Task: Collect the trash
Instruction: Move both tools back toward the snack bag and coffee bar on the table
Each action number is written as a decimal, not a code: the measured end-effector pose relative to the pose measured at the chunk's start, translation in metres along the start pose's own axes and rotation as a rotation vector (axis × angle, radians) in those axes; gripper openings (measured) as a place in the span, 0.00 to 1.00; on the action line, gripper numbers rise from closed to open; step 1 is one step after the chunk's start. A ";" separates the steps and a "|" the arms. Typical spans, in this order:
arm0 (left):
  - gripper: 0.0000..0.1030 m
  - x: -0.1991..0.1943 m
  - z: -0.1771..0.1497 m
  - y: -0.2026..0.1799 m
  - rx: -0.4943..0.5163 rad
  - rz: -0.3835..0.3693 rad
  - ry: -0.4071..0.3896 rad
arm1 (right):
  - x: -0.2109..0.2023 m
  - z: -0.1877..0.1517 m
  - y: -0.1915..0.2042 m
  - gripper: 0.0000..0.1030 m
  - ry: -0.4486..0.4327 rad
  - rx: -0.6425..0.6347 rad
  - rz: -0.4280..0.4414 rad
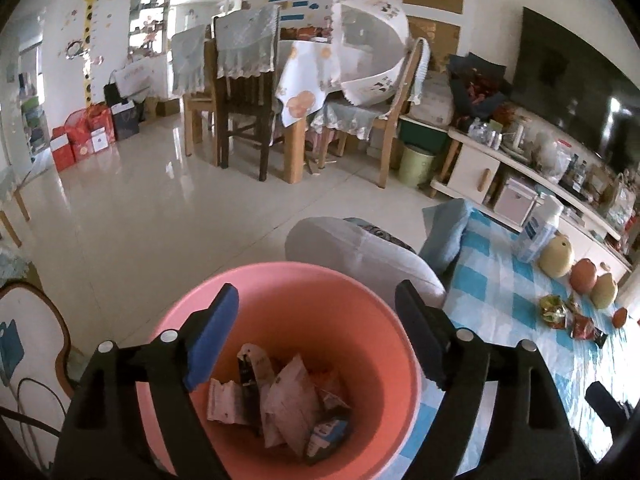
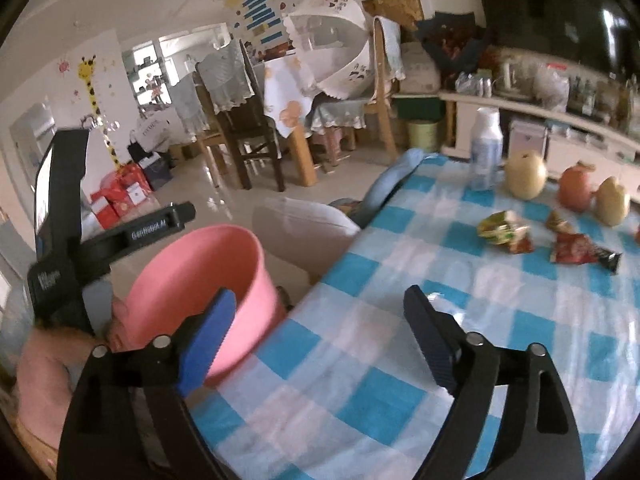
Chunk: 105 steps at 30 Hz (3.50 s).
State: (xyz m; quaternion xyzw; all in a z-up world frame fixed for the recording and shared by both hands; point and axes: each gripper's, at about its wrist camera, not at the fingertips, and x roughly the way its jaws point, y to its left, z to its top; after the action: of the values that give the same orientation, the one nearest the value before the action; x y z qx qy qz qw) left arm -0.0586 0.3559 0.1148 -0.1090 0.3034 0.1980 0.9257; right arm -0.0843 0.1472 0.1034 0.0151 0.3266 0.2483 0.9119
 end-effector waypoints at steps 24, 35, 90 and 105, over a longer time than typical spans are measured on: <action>0.85 -0.051 -0.034 -0.066 0.280 0.096 -0.064 | -0.051 -0.034 -0.073 0.88 -0.011 0.022 -0.078; 0.85 -0.081 -0.056 -0.093 0.400 0.062 -0.055 | -0.072 -0.037 -0.126 0.88 0.003 0.099 -0.110; 0.47 0.128 -0.049 -0.336 0.314 -0.352 0.280 | 0.091 0.028 -0.349 0.53 0.202 0.221 -0.067; 0.44 0.082 -0.087 -0.310 0.340 -0.465 0.345 | 0.074 0.010 -0.296 0.42 0.293 0.126 0.044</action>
State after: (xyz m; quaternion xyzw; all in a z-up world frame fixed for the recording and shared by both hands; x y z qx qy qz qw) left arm 0.0914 0.0741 0.0219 -0.0511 0.4514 -0.0935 0.8860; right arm 0.1020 -0.0771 0.0117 0.0433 0.4705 0.2467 0.8461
